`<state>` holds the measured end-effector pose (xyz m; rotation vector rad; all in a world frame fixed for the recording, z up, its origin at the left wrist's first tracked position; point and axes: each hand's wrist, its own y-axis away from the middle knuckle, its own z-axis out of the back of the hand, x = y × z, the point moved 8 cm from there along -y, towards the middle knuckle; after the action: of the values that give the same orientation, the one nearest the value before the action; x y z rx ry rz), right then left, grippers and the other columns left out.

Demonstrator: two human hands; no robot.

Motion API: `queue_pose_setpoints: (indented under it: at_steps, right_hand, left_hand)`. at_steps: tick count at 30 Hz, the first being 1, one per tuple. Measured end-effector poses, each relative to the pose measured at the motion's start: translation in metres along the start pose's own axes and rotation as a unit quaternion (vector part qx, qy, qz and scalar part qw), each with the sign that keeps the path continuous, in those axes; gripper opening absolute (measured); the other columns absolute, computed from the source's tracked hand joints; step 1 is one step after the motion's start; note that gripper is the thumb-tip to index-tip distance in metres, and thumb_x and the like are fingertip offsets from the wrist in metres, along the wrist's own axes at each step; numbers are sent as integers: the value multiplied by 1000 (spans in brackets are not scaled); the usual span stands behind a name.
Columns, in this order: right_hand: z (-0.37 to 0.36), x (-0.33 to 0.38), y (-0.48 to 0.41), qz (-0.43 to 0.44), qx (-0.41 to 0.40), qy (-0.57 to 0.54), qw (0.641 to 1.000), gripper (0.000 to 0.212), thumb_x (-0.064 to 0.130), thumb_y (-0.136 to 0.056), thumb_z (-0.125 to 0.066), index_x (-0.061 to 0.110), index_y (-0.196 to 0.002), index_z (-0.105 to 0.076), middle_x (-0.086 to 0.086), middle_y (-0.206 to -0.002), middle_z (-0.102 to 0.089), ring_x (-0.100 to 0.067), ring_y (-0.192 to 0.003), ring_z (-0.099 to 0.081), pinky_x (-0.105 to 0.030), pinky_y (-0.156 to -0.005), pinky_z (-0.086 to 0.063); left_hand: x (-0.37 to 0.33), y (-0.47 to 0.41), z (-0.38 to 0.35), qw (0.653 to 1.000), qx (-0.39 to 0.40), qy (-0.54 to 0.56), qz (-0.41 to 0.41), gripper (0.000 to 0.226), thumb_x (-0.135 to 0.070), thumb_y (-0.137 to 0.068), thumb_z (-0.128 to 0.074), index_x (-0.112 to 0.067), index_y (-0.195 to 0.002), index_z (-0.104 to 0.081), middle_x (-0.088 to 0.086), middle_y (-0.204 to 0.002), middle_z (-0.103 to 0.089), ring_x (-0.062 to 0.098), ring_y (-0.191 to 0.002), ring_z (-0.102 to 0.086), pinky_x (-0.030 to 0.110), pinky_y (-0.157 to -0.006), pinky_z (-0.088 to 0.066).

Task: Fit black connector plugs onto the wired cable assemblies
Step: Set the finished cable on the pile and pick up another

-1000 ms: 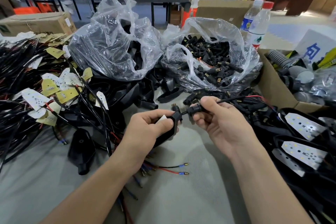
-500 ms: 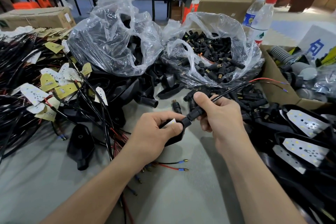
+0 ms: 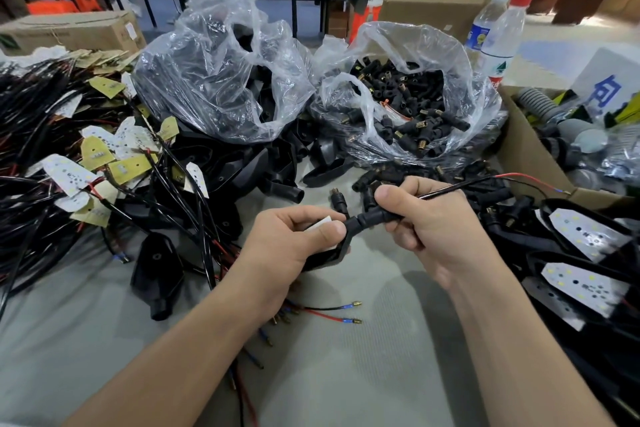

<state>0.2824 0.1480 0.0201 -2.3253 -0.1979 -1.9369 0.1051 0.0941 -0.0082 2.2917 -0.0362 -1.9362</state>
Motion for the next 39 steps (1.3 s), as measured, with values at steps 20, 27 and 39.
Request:
queue_pose_setpoints:
  at_steps: [20, 27, 39]
  right_hand:
    - [-3, -8, 0, -7, -35, 18, 999, 34, 23, -83, -83, 19, -55, -64, -18, -58, -61, -16, -37, -46, -21, -38, -31]
    - [-3, -9, -1, -22, 0, 33, 999, 31, 17, -88, -78, 12, -60, -64, -17, -58, -61, -16, -37, -45, -22, -37, -32]
    - [-7, -1, 3, 15, -3, 56, 998, 26, 9, -78, -84, 7, -63, -63, -18, -57, -62, -18, -40, -47, -23, -40, -32]
  left_hand:
    - [-16, 2, 15, 983, -92, -123, -103, 17, -33, -62, -84, -32, -79, -81, 0, -70, -76, 13, -66, -70, 31, -71, -57]
    - [-15, 2, 16, 979, -84, -153, -107, 18, -38, -62, -83, -34, -80, -80, -1, -67, -74, 13, -66, -69, 37, -71, -57]
    - [-10, -1, 16, 996, -44, -58, -54, 18, -21, -63, -85, -18, -80, -82, 16, -74, -74, 25, -69, -70, 34, -73, -58]
